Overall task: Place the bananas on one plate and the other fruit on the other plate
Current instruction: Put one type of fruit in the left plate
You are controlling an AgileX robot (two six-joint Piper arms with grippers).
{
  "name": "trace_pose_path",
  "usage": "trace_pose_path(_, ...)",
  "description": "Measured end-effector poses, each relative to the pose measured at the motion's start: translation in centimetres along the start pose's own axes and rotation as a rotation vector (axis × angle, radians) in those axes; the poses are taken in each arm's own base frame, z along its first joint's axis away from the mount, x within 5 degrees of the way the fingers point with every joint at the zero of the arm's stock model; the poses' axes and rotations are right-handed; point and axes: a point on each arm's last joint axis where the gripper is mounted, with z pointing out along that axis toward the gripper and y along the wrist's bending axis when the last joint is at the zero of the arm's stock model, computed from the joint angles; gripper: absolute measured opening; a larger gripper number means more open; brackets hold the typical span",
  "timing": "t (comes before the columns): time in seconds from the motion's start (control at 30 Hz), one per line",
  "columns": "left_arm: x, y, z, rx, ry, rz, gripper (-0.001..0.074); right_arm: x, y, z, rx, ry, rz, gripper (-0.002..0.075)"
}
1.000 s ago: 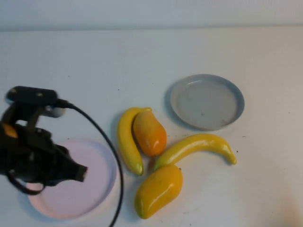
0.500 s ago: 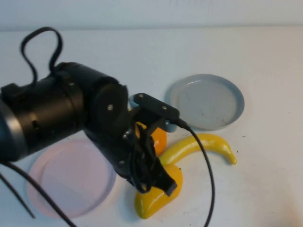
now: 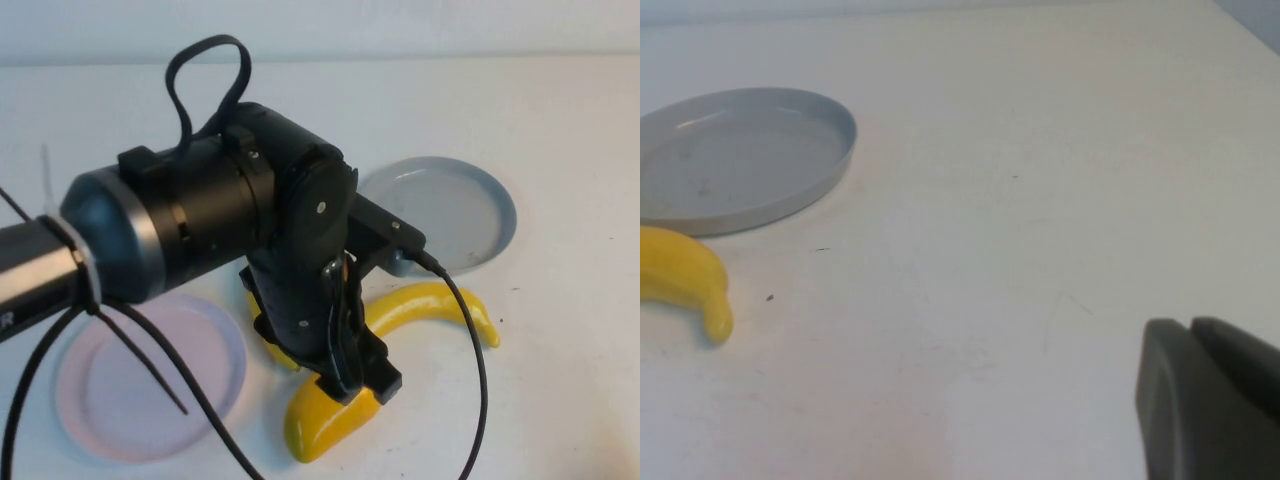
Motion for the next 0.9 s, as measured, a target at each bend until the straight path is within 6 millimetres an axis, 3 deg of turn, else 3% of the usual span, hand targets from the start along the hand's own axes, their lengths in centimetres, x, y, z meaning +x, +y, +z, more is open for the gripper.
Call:
trace_pose_path(0.1, -0.3, 0.1, 1.1, -0.002, 0.026, 0.000, 0.0559, 0.0, 0.0, 0.0, 0.000, 0.000, 0.000, -0.0018)
trace_pose_path(0.2, -0.7, 0.1, 1.9, -0.004, 0.021, 0.009, 0.0653, 0.0, 0.0, 0.0, 0.000, 0.000, 0.000, -0.0018)
trace_pose_path(0.9, -1.9, 0.8, 7.8, -0.062, 0.113, 0.090, 0.0668, 0.0, 0.0, 0.0, 0.000, 0.000, 0.000, -0.0018)
